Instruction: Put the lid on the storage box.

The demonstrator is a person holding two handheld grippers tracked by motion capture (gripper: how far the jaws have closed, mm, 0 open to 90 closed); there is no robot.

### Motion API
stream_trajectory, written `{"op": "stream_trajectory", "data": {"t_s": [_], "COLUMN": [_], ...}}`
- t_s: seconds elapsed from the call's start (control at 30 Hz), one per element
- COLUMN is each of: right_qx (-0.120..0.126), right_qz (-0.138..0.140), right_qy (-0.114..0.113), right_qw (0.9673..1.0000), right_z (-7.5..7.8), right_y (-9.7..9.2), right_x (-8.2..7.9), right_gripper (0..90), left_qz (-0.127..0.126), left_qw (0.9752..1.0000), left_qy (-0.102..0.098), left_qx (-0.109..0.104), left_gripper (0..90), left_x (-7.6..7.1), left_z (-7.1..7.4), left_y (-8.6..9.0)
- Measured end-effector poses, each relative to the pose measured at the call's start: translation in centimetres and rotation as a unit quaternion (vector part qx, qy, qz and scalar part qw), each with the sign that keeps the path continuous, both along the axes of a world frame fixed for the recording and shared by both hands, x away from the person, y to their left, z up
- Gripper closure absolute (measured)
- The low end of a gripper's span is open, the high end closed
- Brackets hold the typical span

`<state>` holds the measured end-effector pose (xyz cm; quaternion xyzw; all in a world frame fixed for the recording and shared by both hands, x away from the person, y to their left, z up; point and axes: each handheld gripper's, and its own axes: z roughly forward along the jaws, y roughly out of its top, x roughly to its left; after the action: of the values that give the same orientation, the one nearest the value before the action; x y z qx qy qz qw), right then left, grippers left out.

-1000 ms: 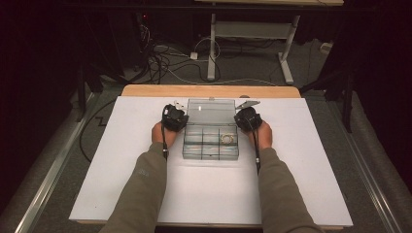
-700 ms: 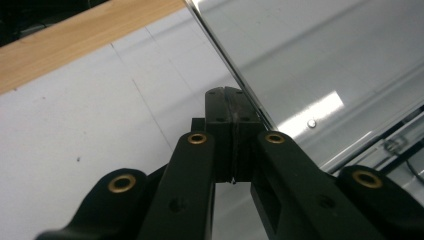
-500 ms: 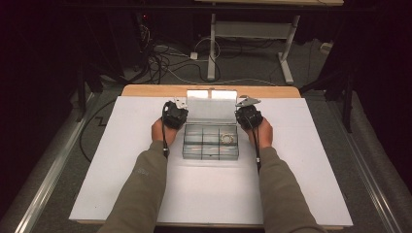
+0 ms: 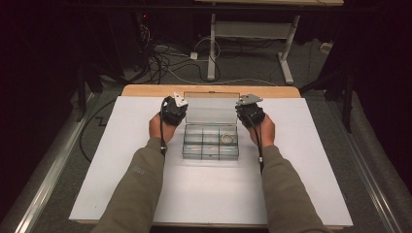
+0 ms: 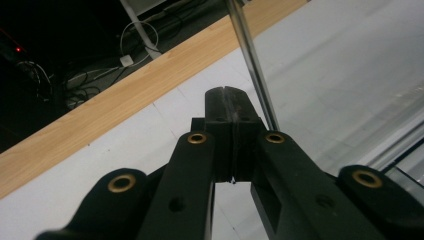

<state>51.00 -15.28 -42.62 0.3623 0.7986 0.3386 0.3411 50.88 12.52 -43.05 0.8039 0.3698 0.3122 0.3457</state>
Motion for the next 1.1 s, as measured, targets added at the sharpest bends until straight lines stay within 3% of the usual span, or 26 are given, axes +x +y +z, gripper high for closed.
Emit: {"op": "stream_trajectory", "data": {"t_s": [0.13, 0.37, 0.5, 0.57, 0.67, 1.03, 1.1], "right_qx": [-0.008, 0.000, -0.002, 0.001, 0.006, 0.029, 0.031], "right_qz": [0.006, 0.011, 0.010, 0.009, 0.009, 0.009, 0.009], "right_qy": [-0.023, -0.036, -0.039, -0.045, -0.048, -0.064, -0.065], "right_qw": [0.9997, 0.9993, 0.9992, 0.9989, 0.9988, 0.9975, 0.9974], "right_z": [1.0, 2.0, 2.5, 2.7, 3.1, 3.8, 3.9], "right_y": [0.1, -0.1, -0.1, -0.1, -0.2, -0.4, -0.3], "right_x": [-0.5, -1.1, -1.6, -1.9, -2.3, -3.3, -3.5], "right_gripper": [89.9, 88.9, 89.2, 89.3, 89.8, 90.0, 90.0], "left_qz": [-0.006, -0.011, -0.008, -0.005, -0.009, -0.011, -0.010], "left_qw": [1.0000, 0.9999, 0.9996, 0.9993, 0.9994, 0.9987, 0.9986], "left_qy": [-0.004, -0.006, -0.024, -0.035, -0.033, -0.047, -0.050], "left_qx": [-0.001, 0.000, 0.013, 0.006, 0.010, -0.016, -0.012], "left_gripper": [86.4, 86.4, 86.4, 86.5, 86.5, 86.4, 86.4], "left_x": [-0.3, -0.8, -1.3, -1.6, -1.8, -2.7, -2.9], "left_z": [0.6, 1.4, 2.0, 2.4, 2.6, 3.2, 3.3], "left_y": [0.2, 0.3, 0.2, 0.1, 0.2, 0.5, 0.5]}}
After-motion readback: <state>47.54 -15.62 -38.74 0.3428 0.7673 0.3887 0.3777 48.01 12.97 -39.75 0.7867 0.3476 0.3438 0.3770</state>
